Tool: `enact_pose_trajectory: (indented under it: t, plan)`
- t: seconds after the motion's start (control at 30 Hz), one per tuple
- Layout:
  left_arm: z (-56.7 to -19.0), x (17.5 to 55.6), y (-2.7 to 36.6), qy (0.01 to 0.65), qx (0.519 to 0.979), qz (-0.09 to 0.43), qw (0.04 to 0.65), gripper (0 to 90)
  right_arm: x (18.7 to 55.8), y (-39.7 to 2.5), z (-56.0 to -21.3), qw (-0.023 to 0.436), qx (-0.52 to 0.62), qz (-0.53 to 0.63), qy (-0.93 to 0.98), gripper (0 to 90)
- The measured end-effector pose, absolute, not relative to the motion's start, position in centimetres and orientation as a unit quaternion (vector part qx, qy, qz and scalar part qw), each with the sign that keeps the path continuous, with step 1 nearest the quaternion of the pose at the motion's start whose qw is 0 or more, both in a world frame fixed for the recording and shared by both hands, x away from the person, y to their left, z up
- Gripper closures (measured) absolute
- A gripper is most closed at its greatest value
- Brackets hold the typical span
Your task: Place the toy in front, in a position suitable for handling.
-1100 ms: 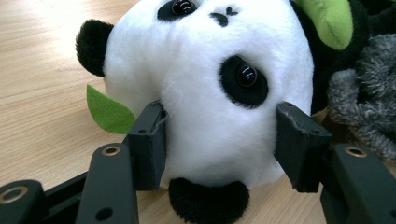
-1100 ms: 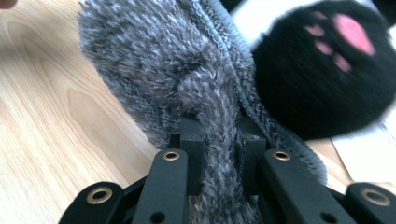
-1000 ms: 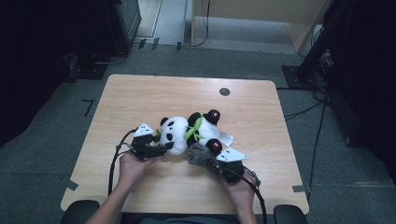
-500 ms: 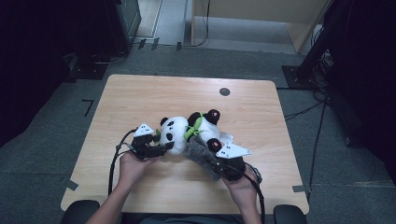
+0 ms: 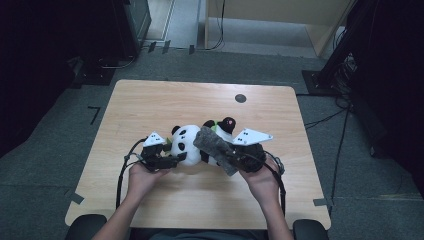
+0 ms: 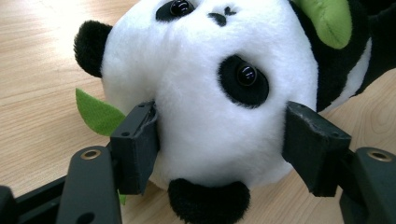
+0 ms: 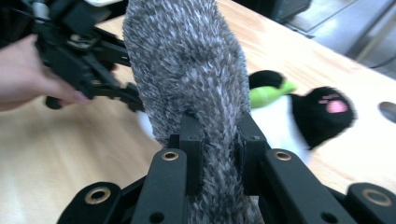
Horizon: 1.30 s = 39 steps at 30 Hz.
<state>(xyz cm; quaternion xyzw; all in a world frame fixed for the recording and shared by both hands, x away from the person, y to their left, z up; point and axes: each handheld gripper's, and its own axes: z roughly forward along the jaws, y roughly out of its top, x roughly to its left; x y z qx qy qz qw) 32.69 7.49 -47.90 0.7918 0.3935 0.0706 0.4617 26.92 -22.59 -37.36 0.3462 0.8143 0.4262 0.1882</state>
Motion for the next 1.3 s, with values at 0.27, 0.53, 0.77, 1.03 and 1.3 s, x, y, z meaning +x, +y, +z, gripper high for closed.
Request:
enact_pose_trajectory:
  t: [0.27, 0.53, 0.77, 1.03, 1.3]
  plan:
    - [-48.0, 32.7, 7.5, 0.39, 0.792, 0.074, 0.463, 28.5, 28.3, -25.4, -36.5, 0.187, 0.359, 0.417, 0.814, 77.9]
    - [-48.1, 32.7, 7.5, 0.387, 0.794, 0.077, 0.463, 28.1, 29.1, -26.9, -39.1, 0.183, 0.369, 0.387, 0.825, 78.0]
    - [-48.1, 32.8, 7.5, 0.386, 0.794, 0.076, 0.464, 28.0, 29.3, -28.5, -40.5, 0.191, 0.388, 0.372, 0.821, 78.1]
    - [-48.1, 32.8, 7.5, 0.387, 0.793, 0.075, 0.465, 28.0, 29.0, -30.2, -39.7, 0.197, 0.405, 0.393, 0.802, 78.1]
    - [-48.1, 32.8, 7.5, 0.387, 0.793, 0.074, 0.465, 27.9, 27.9, -28.1, -38.0, 0.19, 0.368, 0.418, 0.809, 77.9]
